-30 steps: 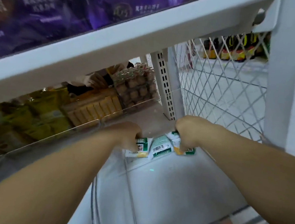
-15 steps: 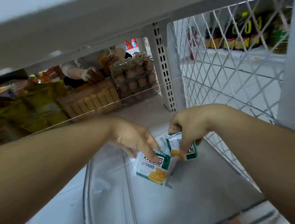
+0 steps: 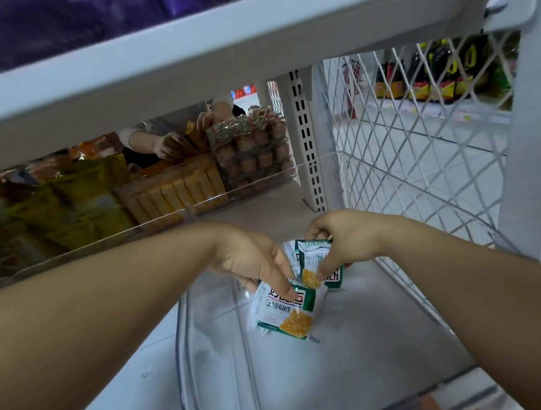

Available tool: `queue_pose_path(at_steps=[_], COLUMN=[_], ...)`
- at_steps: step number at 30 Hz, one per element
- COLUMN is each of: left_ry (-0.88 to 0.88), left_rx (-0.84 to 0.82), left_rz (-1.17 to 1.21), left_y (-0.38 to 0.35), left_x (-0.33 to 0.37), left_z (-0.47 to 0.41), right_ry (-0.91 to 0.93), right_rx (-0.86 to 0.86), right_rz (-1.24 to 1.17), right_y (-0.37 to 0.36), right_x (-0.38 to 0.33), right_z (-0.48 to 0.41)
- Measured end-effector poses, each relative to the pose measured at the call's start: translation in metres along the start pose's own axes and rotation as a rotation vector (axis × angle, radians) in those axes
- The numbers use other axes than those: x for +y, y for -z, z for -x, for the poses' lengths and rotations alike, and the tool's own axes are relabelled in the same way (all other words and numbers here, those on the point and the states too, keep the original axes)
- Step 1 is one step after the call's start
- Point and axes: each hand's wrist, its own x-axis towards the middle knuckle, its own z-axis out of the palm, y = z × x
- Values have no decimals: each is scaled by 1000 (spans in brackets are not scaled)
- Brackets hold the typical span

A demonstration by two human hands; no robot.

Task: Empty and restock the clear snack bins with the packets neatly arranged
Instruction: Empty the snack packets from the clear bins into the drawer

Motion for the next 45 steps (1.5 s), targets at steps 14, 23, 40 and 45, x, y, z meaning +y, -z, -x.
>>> queue_pose_path(at_steps=[14,23,40,45], left_ry=[-608,-555,355,495], left_rx=[1153,1178,545,794], left_rz=[39,148,469,166], left_y=[-93,-241,-347,-334], left_x=[-15,-122,-397,-392], left_z=[175,268,271,251], right_ry=[201,269,37,40], right_rx=[744,524,-241,-285], right_rz=[-57,-76,-24,-80], right_y=[-17,-151,-428,-440], right_x=[-94,-179,-255,-241], right_z=[171,262,118,105])
